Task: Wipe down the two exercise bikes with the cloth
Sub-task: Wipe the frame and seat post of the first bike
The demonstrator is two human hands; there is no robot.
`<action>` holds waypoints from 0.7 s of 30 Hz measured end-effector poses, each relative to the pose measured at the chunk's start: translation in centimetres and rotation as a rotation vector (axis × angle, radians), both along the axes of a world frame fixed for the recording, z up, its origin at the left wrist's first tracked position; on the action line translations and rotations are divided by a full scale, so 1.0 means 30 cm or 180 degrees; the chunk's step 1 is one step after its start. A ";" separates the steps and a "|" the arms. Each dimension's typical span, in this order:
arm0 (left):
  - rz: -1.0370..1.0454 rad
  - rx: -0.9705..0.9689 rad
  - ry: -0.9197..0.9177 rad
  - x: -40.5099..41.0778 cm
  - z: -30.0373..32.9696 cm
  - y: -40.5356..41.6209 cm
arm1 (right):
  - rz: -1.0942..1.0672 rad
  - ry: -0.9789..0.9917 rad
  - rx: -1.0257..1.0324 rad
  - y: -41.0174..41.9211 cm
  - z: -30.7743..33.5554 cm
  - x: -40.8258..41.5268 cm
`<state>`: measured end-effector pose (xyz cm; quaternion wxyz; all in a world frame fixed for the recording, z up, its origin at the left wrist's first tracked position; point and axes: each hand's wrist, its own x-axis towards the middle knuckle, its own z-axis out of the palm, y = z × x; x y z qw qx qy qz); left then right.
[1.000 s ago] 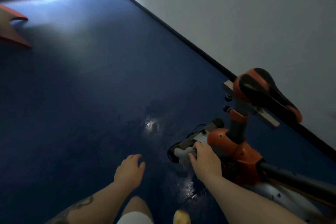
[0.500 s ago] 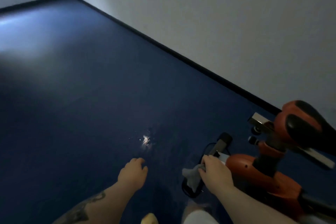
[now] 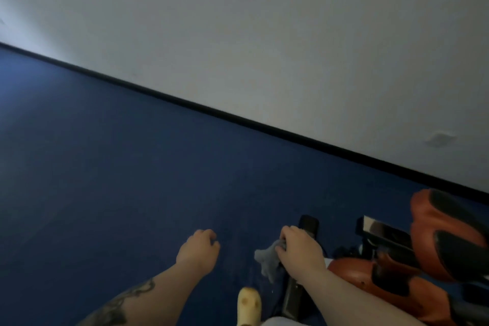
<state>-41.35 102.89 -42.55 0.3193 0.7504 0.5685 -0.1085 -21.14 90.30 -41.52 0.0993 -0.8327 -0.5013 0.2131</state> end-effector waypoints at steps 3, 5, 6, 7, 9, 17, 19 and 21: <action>-0.0044 0.0084 -0.0039 0.095 0.021 0.204 | -0.0136 0.0014 0.0033 0.157 0.023 0.099; -0.0027 0.0082 -0.0175 0.164 0.029 0.319 | -0.0288 0.0002 0.0029 0.256 0.043 0.161; 0.0004 0.0039 -0.0255 0.194 0.032 0.366 | -0.0409 -0.0007 0.0014 0.300 0.053 0.186; 0.0019 -0.0011 -0.0300 0.218 0.029 0.410 | -0.0548 -0.0010 -0.0009 0.337 0.058 0.208; -0.0160 -0.0021 -0.0274 0.276 0.019 0.507 | -0.0754 -0.0028 -0.0030 0.413 0.059 0.253; -0.1180 -0.0114 0.0008 0.635 0.000 1.019 | -0.1725 -0.0090 0.0004 0.707 0.083 0.473; -0.1517 -0.0095 0.0093 0.740 -0.001 1.125 | -0.2062 -0.0065 -0.0003 0.747 0.083 0.523; -0.1762 -0.0089 0.0168 0.835 0.001 1.203 | -0.2396 -0.0005 -0.0030 0.764 0.082 0.559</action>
